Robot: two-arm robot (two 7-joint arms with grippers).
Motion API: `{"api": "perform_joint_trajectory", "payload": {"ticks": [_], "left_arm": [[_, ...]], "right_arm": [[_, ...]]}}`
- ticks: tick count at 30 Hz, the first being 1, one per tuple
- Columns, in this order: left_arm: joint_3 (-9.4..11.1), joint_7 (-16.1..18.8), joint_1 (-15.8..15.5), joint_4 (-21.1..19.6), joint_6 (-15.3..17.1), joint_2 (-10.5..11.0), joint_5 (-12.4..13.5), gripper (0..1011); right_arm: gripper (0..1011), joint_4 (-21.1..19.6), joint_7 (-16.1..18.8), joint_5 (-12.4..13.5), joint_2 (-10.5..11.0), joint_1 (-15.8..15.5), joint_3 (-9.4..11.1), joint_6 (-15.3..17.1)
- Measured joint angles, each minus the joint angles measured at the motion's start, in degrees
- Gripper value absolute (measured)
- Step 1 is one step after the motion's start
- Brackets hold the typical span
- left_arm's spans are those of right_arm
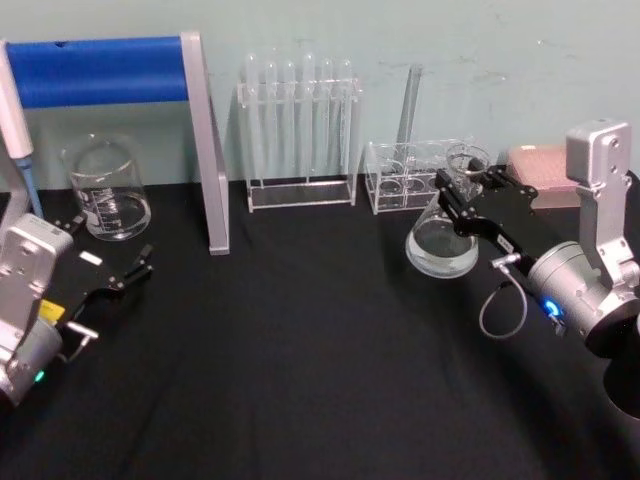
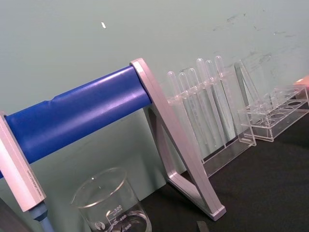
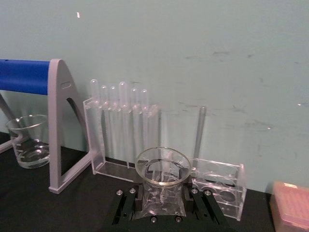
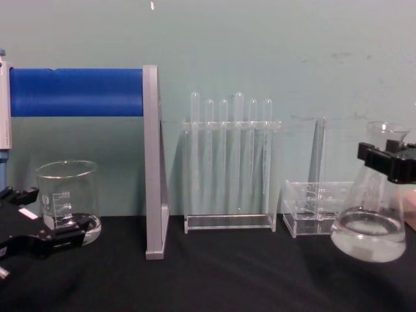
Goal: Grasp the erlenmeyer flask with one hand, shake it three times, then place it back.
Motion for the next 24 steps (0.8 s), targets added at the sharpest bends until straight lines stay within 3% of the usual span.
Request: {"api": "perform_joint_trajectory", "payload": {"ticks": [7, 12, 17, 24], "left_arm": [[0.0, 0.0, 0.0, 0.0, 0.0, 0.0, 0.0, 1001], [0.0, 0.0, 0.0, 0.0, 0.0, 0.0, 0.0, 1001], [0.0, 0.0, 0.0, 0.0, 0.0, 0.0, 0.0, 1001], [0.0, 0.0, 0.0, 0.0, 0.0, 0.0, 0.0, 1001]], "right_arm": [[449, 0.11, 0.14, -0.35, -0.36, -0.04, 0.48, -0.01], [449, -0.3, 1.03, -1.01, -0.68, -0.15, -0.58, 0.11], [449, -1.09, 2.25, -1.72, -0.88, -0.39, -2.47, 0.21], [449, -2.94, 5.65, -2.68, -0.43, -1.21, -7.14, 0.42]]}}
